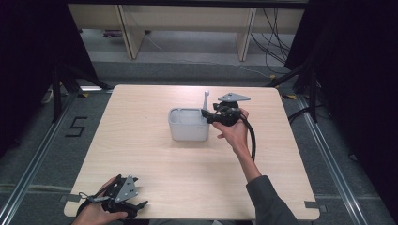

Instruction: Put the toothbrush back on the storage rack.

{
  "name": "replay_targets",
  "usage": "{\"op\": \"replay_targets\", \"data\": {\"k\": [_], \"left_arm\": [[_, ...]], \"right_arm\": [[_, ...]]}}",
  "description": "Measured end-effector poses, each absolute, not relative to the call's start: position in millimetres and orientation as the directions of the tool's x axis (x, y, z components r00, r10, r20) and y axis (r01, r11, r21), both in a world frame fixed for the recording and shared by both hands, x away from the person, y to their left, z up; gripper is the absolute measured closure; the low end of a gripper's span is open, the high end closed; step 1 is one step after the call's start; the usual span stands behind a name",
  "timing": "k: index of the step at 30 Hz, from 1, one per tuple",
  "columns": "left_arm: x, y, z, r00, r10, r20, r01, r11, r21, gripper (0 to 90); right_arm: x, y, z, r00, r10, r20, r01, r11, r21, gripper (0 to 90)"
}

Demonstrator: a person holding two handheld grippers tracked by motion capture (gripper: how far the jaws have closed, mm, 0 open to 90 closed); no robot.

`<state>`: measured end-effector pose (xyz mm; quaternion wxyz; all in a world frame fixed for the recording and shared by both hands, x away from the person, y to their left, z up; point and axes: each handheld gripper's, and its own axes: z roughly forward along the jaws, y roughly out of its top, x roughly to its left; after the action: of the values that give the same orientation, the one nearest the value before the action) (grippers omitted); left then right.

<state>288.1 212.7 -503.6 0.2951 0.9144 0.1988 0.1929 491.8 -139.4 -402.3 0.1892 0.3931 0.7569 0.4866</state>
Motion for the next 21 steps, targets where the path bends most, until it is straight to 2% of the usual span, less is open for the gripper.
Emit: {"op": "replay_targets", "data": {"k": [12,16,17,21], "left_arm": [[288.1,213.1,-503.1,0.847,0.474,0.240,0.246,-0.750,0.614,16.3],[288.0,213.0,-503.2,0.847,0.475,0.239,0.247,-0.750,0.614,16.3],[288.0,213.0,-503.0,0.847,0.474,0.240,0.247,-0.751,0.612,16.4],[288.1,213.1,-503.2,0.847,0.475,0.241,0.246,-0.750,0.613,16.3]], "right_arm": [[482.7,-143.6,-400.5,-0.622,0.779,0.081,0.403,0.230,0.886,38.5],[476.9,-143.5,-400.3,-0.610,0.786,0.102,0.425,0.216,0.879,36.3],[477.9,-145.0,-401.0,-0.623,0.779,0.073,0.393,0.231,0.890,35.5],[472.9,-146.1,-401.8,-0.625,0.776,0.084,0.400,0.226,0.888,32.2]]}}
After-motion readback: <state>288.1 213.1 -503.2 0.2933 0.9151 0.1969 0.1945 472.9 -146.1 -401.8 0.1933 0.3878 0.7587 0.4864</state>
